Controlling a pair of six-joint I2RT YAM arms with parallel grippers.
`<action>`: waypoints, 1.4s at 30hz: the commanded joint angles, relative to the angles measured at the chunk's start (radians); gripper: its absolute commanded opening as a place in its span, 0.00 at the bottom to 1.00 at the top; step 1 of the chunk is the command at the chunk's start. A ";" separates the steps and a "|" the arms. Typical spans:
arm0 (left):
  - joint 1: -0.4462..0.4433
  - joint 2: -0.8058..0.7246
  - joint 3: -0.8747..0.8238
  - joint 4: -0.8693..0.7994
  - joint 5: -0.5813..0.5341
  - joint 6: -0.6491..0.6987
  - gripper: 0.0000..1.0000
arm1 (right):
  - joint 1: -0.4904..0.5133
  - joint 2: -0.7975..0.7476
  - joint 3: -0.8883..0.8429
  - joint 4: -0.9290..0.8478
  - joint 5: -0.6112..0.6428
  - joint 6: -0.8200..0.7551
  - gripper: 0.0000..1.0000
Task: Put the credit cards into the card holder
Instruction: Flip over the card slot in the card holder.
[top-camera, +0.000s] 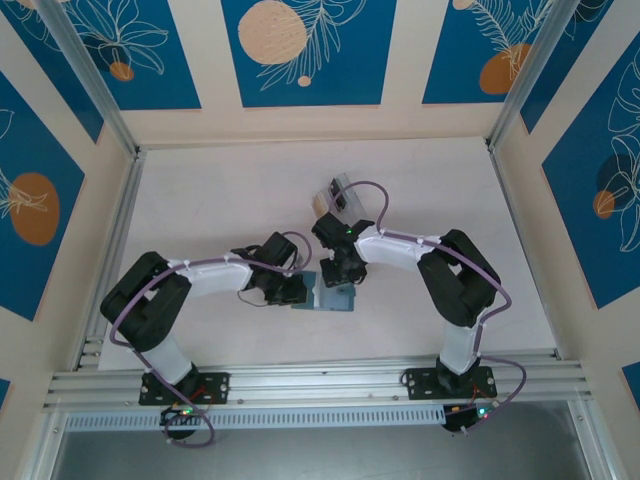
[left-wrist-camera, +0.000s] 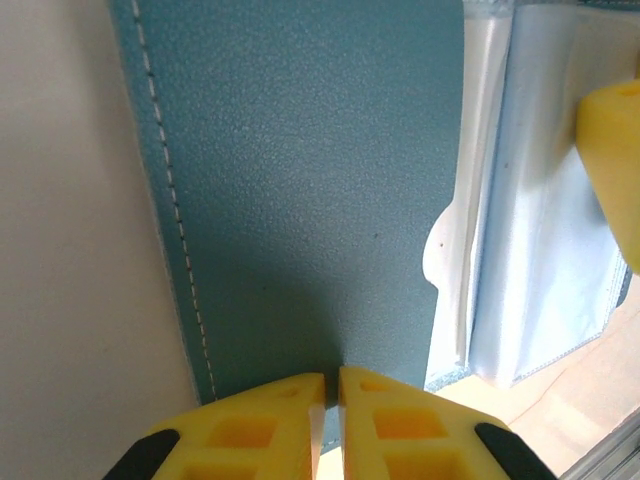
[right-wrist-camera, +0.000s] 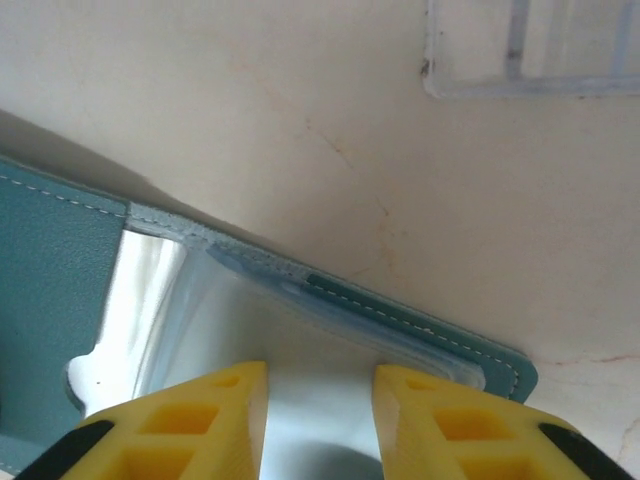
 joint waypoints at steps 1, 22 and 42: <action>-0.030 0.039 -0.051 0.039 -0.012 -0.015 0.13 | 0.005 0.029 -0.059 -0.002 -0.071 0.034 0.29; -0.086 0.039 -0.113 0.135 -0.055 -0.104 0.11 | 0.002 -0.105 0.043 -0.020 -0.207 -0.007 0.00; -0.089 0.021 -0.144 0.156 -0.073 -0.146 0.11 | -0.057 -0.036 0.029 -0.086 -0.040 -0.056 0.32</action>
